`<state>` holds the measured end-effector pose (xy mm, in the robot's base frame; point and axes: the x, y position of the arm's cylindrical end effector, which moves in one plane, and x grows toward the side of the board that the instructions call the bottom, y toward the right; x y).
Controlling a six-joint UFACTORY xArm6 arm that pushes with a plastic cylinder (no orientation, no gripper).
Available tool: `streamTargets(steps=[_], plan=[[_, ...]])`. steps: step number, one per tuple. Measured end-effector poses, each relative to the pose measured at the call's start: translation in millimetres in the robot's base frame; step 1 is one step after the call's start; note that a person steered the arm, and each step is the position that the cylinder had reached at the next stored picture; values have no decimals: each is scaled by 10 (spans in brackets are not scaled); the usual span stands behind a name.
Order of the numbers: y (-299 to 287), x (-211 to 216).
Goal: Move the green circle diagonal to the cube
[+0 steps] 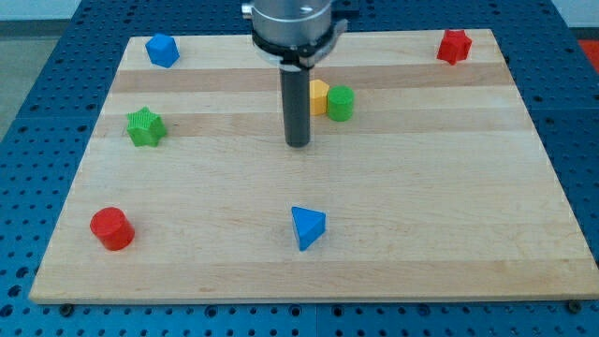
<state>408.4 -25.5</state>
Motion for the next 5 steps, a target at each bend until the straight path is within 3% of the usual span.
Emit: streamTargets(steps=[3,5], plan=[[-9,-703],[209,-795]])
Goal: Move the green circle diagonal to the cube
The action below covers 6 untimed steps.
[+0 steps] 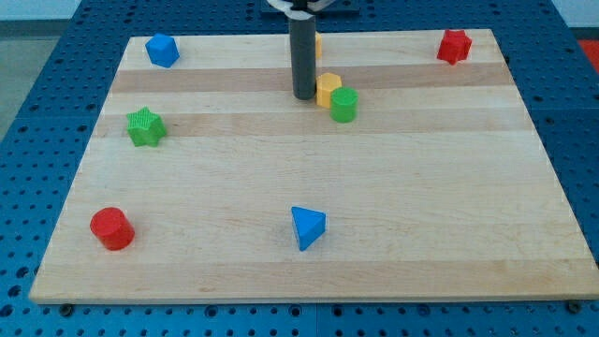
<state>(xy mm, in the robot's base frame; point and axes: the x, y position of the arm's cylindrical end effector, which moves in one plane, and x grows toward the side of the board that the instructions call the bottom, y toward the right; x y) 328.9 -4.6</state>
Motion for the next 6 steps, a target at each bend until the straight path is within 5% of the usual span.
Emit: streamTargets(steps=[6], plan=[[483,623]])
